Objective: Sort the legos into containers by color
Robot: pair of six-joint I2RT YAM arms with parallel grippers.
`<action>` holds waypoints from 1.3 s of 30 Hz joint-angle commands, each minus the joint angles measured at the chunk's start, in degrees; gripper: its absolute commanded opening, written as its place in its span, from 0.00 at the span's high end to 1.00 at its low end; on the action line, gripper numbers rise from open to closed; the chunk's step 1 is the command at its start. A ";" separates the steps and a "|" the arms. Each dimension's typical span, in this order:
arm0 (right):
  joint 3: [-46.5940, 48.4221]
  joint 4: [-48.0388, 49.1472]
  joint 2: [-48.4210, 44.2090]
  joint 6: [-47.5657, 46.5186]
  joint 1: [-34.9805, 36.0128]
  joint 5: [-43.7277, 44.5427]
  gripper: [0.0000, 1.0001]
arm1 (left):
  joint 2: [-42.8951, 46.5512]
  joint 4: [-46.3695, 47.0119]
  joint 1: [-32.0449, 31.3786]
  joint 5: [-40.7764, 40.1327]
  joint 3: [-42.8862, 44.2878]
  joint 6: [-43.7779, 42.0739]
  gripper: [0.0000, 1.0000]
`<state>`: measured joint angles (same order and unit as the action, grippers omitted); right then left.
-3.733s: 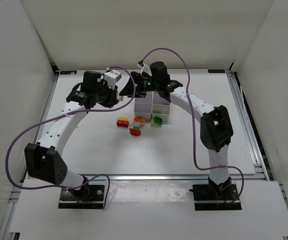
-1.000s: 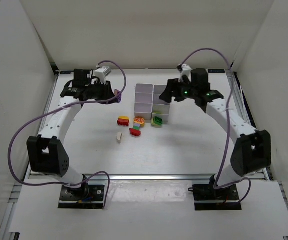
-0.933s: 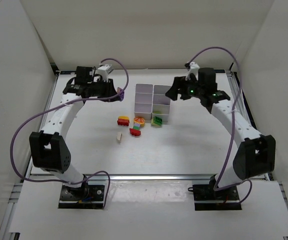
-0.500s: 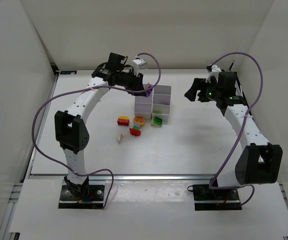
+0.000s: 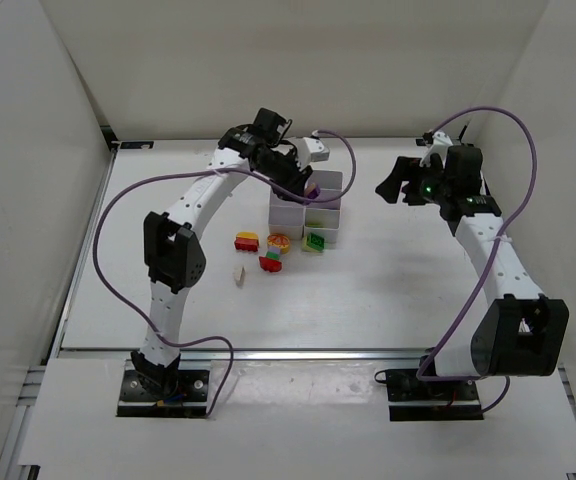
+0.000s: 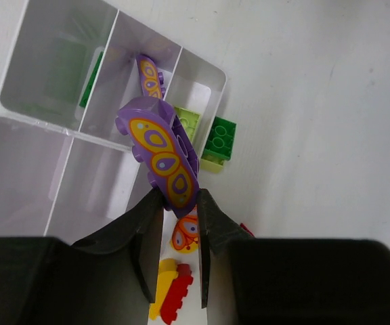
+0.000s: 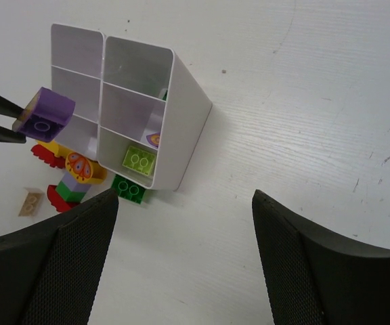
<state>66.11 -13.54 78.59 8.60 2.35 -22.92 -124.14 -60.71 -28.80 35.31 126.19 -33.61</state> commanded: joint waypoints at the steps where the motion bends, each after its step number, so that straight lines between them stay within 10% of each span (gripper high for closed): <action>1: -0.98 1.67 -1.24 0.36 -0.50 -0.82 0.17 | 0.13 -1.61 -1.26 -3.49 4.14 -5.68 0.81; 23: -3.44 2.03 -2.65 3.17 -4.37 -1.08 0.17 | -7.17 0.06 -5.22 -11.49 11.79 -16.49 0.74; 39: -3.61 2.64 -1.77 3.97 -5.95 -2.22 0.17 | -8.14 3.83 -6.18 -13.34 12.41 -14.75 0.44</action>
<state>62.41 -13.15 78.02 12.10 -3.16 -23.86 -133.84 -59.55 -34.70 21.93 136.57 -50.04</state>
